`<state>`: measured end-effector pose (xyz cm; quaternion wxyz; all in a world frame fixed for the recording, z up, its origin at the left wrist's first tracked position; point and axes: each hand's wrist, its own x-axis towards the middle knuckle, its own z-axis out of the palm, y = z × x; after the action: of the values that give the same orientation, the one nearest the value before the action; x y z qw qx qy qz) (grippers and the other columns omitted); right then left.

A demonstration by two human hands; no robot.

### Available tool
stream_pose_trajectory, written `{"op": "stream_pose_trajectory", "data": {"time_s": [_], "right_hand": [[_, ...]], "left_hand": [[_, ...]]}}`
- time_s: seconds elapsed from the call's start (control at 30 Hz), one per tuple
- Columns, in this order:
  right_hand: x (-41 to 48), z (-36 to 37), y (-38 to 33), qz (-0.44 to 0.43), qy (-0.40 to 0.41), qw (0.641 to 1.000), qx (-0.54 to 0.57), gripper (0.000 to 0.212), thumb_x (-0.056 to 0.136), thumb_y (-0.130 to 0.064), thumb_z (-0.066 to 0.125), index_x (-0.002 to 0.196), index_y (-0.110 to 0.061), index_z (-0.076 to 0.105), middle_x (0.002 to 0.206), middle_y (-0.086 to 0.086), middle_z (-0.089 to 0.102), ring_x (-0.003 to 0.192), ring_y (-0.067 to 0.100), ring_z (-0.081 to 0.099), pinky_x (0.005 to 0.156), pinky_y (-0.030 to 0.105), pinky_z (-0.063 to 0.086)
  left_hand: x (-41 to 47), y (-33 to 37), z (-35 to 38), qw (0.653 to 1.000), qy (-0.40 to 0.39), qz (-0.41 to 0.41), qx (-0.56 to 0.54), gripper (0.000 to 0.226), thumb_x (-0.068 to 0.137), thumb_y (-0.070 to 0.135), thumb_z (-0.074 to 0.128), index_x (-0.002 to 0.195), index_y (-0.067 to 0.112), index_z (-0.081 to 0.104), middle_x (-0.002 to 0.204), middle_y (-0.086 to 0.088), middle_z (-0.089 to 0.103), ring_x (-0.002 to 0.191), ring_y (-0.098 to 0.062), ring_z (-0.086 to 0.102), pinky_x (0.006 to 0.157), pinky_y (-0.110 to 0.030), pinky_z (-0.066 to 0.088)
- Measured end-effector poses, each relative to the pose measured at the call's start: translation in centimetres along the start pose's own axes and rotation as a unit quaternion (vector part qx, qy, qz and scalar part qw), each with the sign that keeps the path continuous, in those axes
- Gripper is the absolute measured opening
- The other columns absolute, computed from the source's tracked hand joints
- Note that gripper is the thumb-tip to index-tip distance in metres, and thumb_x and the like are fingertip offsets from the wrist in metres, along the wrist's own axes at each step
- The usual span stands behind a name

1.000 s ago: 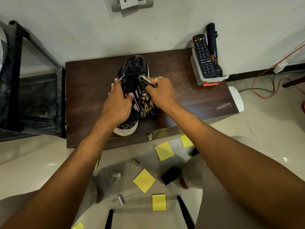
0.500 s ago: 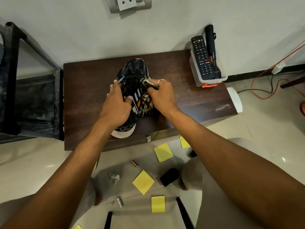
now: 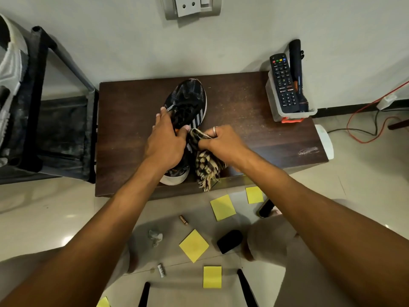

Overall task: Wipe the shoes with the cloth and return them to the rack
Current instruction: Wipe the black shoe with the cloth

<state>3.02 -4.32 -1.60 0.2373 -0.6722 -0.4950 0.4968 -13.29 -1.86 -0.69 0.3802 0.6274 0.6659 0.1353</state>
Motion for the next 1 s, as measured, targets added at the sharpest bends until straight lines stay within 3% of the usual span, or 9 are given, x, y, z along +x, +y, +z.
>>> {"op": "stream_pose_trajectory", "data": {"time_s": [0.1,0.17,0.37,0.47,0.53,0.6,0.73,0.9,1.0], "right_hand": [[1.7,-0.6,-0.8,-0.023,0.127,0.991,0.029,0.018,0.091,-0.015,0.070,0.080,-0.027,0.077,0.067,-0.013,0.071,0.057,-0.004,0.063,0.054,0.013,0.046],[3.1,-1.0,-1.2,-0.036,0.185,0.981,0.054,0.013,0.093,-0.014,0.068,0.087,-0.020,0.079,0.074,-0.009,0.073,0.066,-0.001,0.067,0.060,0.016,0.049],[1.8,1.1,0.2,0.015,0.024,1.000,0.007,0.021,0.092,-0.013,0.068,0.072,-0.015,0.073,0.067,-0.001,0.071,0.064,0.014,0.067,0.072,0.041,0.059],[0.4,1.0,0.1,0.007,-0.042,0.998,-0.045,0.041,0.090,-0.013,0.070,0.051,-0.021,0.061,0.047,-0.012,0.054,0.045,0.002,0.049,0.050,0.021,0.042],[0.1,0.2,-0.7,0.007,-0.071,0.992,-0.101,0.046,0.086,-0.016,0.072,0.044,-0.021,0.054,0.041,-0.015,0.045,0.039,0.000,0.040,0.046,0.018,0.032],[0.5,-0.7,-1.8,0.002,-0.043,0.994,-0.103,0.040,0.086,-0.014,0.071,0.050,-0.020,0.055,0.043,-0.013,0.046,0.037,-0.001,0.040,0.044,0.017,0.034],[2.4,-1.0,-2.3,-0.058,0.140,0.987,-0.043,0.023,0.090,-0.012,0.068,0.067,-0.016,0.070,0.059,-0.008,0.061,0.045,-0.007,0.051,0.046,0.008,0.035],[1.3,0.4,-1.6,-0.090,0.055,0.993,-0.056,0.031,0.089,-0.007,0.066,0.065,-0.026,0.069,0.057,-0.017,0.060,0.050,-0.009,0.054,0.051,0.007,0.038],[0.4,0.2,-1.4,-0.099,-0.019,0.992,-0.075,0.013,0.087,-0.005,0.068,0.076,-0.005,0.075,0.073,-0.007,0.057,0.056,-0.002,0.054,0.059,0.016,0.044]], "left_hand": [[0.0,-0.3,-0.2,1.000,-0.016,0.008,0.005,0.078,0.106,0.044,0.047,0.164,0.019,0.001,0.171,-0.004,0.003,0.157,-0.032,0.010,0.125,-0.050,0.017],[0.0,-0.3,-0.3,1.000,-0.019,0.010,0.010,0.077,0.106,0.043,0.047,0.164,0.020,0.001,0.171,-0.004,0.003,0.157,-0.032,0.009,0.124,-0.049,0.017],[-0.3,-0.2,-0.3,1.000,0.011,-0.001,-0.011,0.074,0.108,0.040,0.045,0.164,0.017,0.002,0.171,-0.004,0.003,0.157,-0.029,0.013,0.125,-0.048,0.019],[-0.1,-0.5,-0.5,1.000,0.002,0.001,-0.006,0.075,0.107,0.041,0.045,0.164,0.018,0.002,0.171,-0.004,0.002,0.157,-0.031,0.009,0.125,-0.049,0.016],[-0.1,-0.5,-0.6,1.000,-0.003,-0.003,-0.004,0.074,0.107,0.041,0.045,0.164,0.020,0.001,0.171,-0.004,0.002,0.157,-0.032,0.009,0.125,-0.049,0.016],[-0.3,-0.4,-0.8,1.000,-0.005,-0.002,-0.006,0.073,0.108,0.041,0.044,0.164,0.022,0.002,0.171,-0.003,0.001,0.157,-0.032,0.010,0.125,-0.050,0.016],[-0.4,-0.5,-0.9,1.000,-0.012,0.006,-0.009,0.071,0.108,0.043,0.043,0.164,0.025,0.003,0.171,0.000,0.000,0.157,-0.030,0.009,0.126,-0.051,0.016],[-0.2,-0.6,-0.8,1.000,-0.013,-0.008,-0.011,0.077,0.107,0.047,0.042,0.164,0.023,-0.003,0.171,-0.001,0.001,0.156,-0.030,0.014,0.125,-0.050,0.019],[0.0,-0.6,-0.8,1.000,-0.011,-0.008,-0.005,0.074,0.108,0.042,0.042,0.164,0.023,-0.002,0.172,0.000,0.002,0.156,-0.032,0.016,0.125,-0.050,0.020]]}}
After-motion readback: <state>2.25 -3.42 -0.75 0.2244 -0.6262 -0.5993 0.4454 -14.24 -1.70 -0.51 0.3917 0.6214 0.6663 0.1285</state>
